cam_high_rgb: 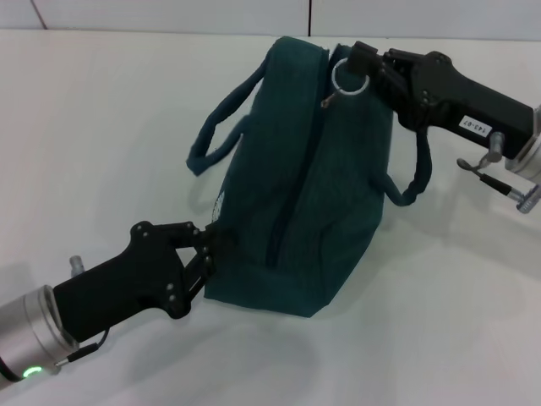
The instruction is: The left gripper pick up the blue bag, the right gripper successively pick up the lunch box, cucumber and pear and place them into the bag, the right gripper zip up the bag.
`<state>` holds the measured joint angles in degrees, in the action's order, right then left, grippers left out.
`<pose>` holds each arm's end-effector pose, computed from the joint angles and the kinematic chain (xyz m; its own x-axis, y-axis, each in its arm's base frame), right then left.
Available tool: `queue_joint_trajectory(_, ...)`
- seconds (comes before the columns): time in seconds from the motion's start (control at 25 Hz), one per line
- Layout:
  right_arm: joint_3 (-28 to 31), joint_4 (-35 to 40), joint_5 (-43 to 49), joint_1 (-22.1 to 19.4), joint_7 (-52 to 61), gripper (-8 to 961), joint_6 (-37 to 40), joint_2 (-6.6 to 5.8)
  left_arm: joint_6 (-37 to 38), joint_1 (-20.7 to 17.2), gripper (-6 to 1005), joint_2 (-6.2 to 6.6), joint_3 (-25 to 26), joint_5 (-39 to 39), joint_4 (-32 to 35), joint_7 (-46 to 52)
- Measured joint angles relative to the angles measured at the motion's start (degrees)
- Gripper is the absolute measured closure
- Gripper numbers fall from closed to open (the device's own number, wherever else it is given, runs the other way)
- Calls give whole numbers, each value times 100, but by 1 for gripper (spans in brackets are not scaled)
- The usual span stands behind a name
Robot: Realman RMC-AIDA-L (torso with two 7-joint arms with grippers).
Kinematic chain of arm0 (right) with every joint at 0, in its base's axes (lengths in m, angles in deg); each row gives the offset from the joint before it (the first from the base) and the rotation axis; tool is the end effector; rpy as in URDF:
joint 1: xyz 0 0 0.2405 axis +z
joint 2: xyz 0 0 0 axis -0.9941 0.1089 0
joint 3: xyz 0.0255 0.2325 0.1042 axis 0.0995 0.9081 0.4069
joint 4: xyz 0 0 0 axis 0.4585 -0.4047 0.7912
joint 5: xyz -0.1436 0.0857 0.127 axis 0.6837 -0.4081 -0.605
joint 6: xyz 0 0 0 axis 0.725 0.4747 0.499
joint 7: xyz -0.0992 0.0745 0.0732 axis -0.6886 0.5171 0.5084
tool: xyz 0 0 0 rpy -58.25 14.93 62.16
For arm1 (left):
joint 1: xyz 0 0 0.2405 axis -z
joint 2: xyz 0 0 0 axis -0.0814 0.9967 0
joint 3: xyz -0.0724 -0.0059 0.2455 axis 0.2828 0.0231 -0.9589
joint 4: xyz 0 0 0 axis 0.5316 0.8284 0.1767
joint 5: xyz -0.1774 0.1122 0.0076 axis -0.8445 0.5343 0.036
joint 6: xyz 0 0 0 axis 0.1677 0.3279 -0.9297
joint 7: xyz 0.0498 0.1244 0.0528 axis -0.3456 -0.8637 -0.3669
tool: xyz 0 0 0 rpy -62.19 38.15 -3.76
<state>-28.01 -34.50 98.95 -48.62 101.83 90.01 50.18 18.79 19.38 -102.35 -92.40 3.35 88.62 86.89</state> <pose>0.1745 0.3545 -0.0275 0.4685 -0.1753 -0.8659 -0.4257 -0.9036 -0.0474 -0.2989 0.2182 -0.0361 0.5886 0.1210 0.7993 0.4740 -0.8526 -0.2199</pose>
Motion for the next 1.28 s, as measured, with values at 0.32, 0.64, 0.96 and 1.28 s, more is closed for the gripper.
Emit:
queue_joint_trajectory(0.32, 120, 42, -75, 50, -108, 948, -418, -16, 212, 35, 927, 74, -214, 187, 5, 153)
queue_joint_trajectory(0.64, 222, 10, -79, 8, -273, 948, -589, -16, 297, 65, 927, 139, -388, 252, 9, 239)
queue_joint_trajectory(0.96, 270, -2, -79, -76, -599, 949, -1023, -19, 487, 85, 928, 201, -395, 301, 14, 270)
queue_joint_trajectory(1.28, 133, -8, -46, -163, -581, 949, -409, -2, 464, 126, 928, 162, -305, 249, 13, 272)
